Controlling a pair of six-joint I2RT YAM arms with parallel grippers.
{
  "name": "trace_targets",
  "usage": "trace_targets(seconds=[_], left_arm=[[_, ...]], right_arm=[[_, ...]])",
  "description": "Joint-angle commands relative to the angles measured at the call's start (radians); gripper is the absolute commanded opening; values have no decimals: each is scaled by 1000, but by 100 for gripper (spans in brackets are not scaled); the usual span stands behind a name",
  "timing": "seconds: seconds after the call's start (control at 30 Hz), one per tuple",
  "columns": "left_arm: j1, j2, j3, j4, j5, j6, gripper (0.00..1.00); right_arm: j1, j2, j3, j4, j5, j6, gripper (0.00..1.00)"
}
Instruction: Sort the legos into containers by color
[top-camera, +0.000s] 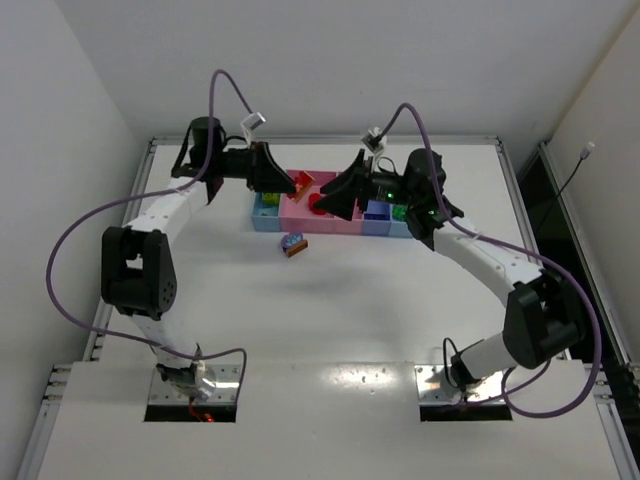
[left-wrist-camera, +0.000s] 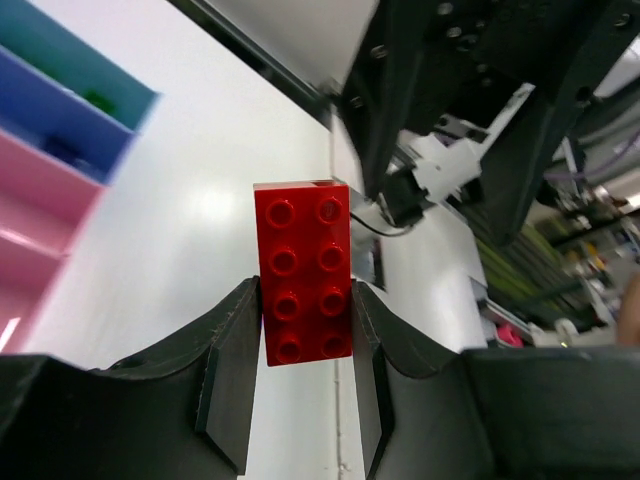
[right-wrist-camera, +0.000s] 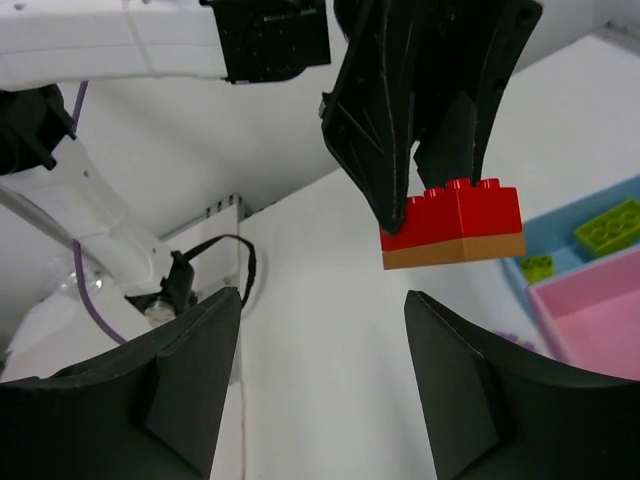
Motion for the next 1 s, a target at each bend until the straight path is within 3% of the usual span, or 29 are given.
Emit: trace_targets(seconds=[0.0,0.23,0.5,0.97], left_arm=[[-56,13,56,8,162,19,0],[-125,76,137,-20,182,7,0],[-125,75,151,-20,182,-2,0],[-180,38,101,-20,182,-39,0]], right_arm=[[-3,-13,-55,107,-59,107,69],[-22,-22,-114,138,-70,118,69],[-42,-22,-175,135,-79,77,69],[-80,88,-83,244,-91,77,69]])
